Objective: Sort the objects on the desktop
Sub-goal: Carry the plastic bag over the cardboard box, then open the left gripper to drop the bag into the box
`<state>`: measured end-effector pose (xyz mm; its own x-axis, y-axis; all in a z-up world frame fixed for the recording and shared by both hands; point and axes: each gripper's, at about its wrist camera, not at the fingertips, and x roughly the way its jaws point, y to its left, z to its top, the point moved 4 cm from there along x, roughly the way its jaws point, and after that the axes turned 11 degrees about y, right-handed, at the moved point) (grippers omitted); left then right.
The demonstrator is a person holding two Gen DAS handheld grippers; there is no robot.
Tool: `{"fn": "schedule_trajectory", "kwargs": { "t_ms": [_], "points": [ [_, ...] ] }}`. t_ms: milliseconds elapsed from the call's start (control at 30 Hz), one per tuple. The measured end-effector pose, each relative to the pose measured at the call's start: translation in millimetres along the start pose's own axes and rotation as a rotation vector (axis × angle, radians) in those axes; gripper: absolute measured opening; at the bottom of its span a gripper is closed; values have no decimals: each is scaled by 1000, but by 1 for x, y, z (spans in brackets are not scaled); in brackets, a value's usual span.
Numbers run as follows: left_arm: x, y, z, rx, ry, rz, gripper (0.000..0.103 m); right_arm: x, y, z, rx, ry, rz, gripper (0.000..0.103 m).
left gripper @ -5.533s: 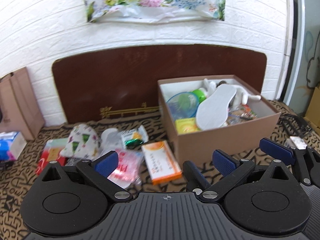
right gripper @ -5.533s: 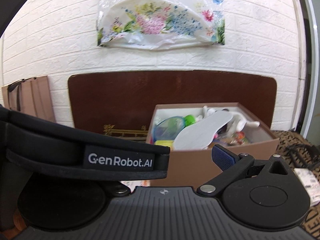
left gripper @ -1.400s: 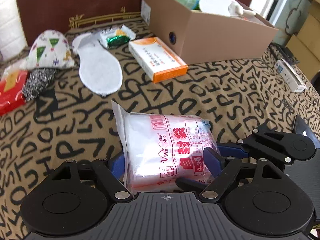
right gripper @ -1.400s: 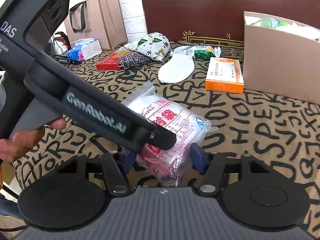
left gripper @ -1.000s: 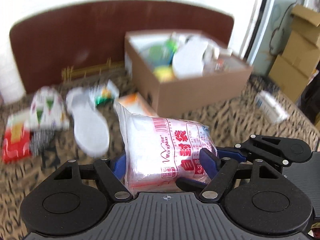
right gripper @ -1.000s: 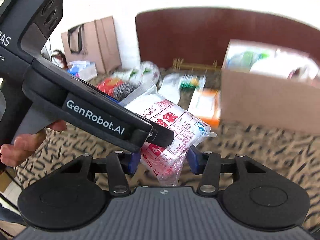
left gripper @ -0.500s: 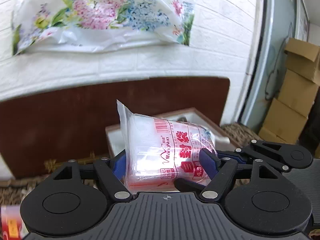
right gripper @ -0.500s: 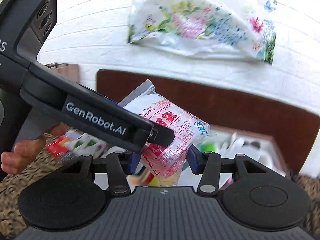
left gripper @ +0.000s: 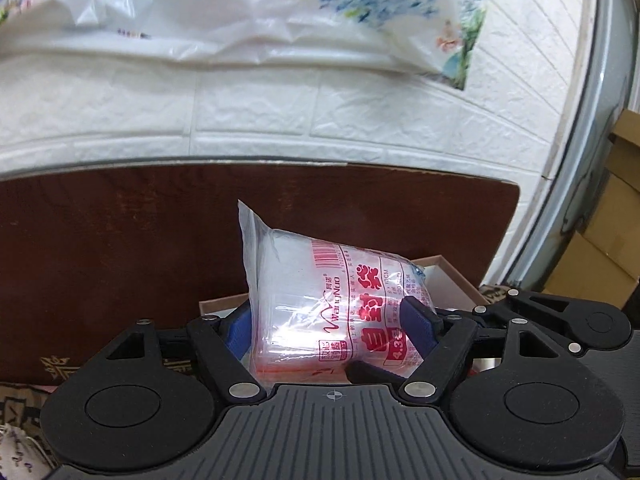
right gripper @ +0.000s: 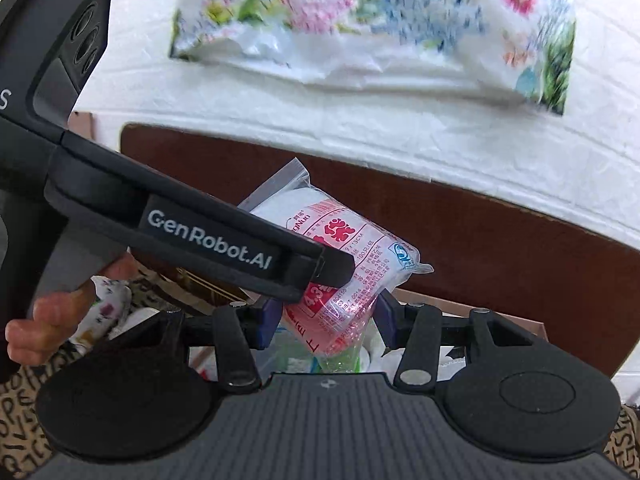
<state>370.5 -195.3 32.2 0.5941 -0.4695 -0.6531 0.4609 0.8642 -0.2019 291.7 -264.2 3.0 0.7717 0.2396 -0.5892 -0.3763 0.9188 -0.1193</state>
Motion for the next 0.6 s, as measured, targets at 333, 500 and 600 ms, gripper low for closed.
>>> {"fn": "schedule_trajectory", "kwargs": {
  "t_ms": [333,500,600],
  "points": [
    [33,15,-18,-10,58,52,103,40,-6,-12,-8,62,-89,86],
    [25,10,-31,-2,48,77,103,31,0,-23,-2,54,-113,100],
    [16,6,-34,6,39,86,103,26,3,-28,12,56,-134,101]
  ]
}}
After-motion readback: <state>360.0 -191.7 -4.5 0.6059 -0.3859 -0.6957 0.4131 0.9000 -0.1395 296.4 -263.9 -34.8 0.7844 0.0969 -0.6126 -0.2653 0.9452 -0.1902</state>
